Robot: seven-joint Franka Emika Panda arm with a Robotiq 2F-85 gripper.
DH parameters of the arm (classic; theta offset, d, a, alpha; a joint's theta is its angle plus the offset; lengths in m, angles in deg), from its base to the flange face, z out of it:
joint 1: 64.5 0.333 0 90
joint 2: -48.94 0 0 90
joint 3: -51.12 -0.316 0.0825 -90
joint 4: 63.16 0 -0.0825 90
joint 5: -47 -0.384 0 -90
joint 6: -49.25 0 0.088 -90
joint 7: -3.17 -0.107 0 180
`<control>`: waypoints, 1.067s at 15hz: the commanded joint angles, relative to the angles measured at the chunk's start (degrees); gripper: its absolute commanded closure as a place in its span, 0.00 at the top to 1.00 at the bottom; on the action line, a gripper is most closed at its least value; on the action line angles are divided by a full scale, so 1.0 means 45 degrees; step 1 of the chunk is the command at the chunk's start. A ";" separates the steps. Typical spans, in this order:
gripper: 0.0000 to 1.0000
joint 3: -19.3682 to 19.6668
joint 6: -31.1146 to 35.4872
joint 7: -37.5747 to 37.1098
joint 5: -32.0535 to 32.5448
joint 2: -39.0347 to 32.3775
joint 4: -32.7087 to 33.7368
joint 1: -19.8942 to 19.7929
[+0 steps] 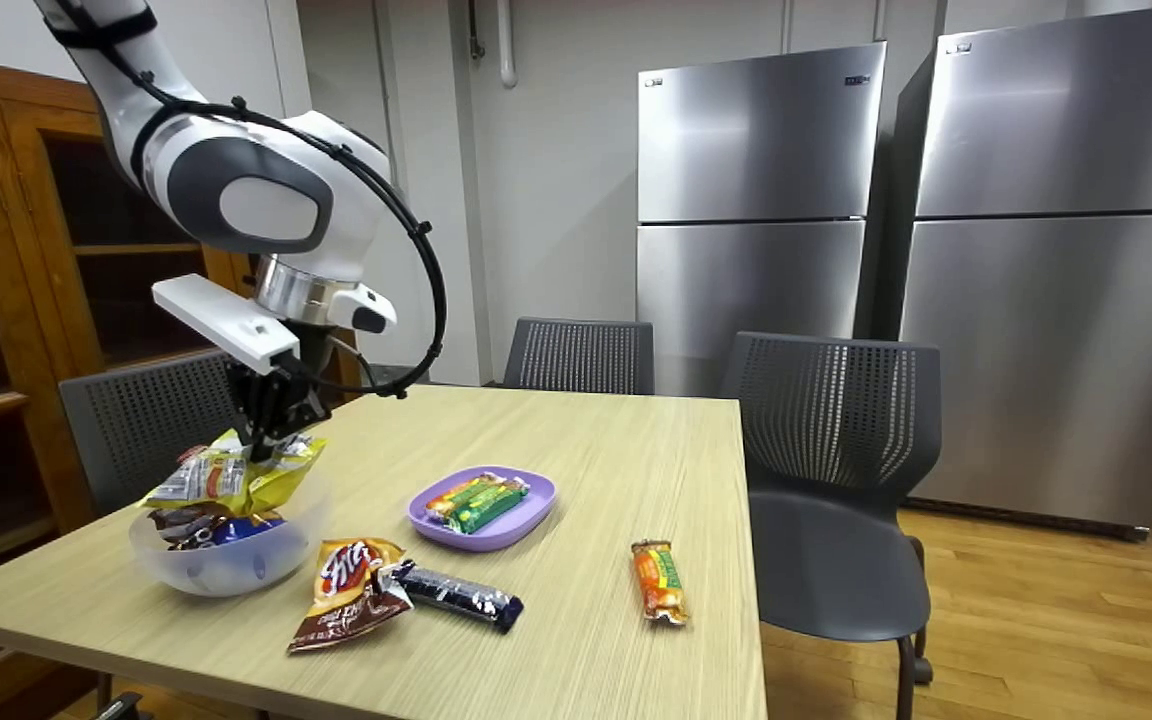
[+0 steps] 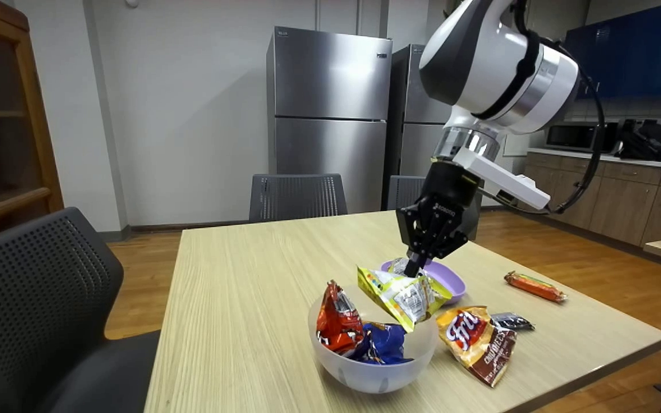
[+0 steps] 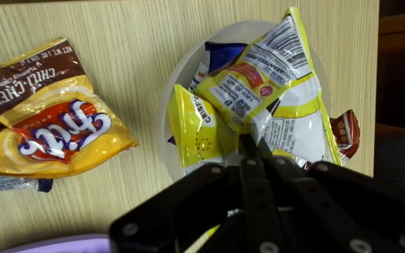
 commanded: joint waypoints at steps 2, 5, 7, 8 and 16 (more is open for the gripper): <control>0.00 -0.0087 0.0334 0.0102 -0.0417 -0.0934 0.0947 0.0013; 0.00 -0.0154 0.0868 0.0006 -0.0340 -0.1416 0.1250 -0.0010; 0.00 -0.0233 0.1266 -0.0006 -0.0374 -0.1688 0.1414 -0.0034; 0.00 -0.0271 0.1408 -0.0007 -0.0362 -0.1803 0.1480 -0.0053; 0.00 -0.0561 0.2110 0.0029 -0.0287 -0.2230 0.1713 -0.0173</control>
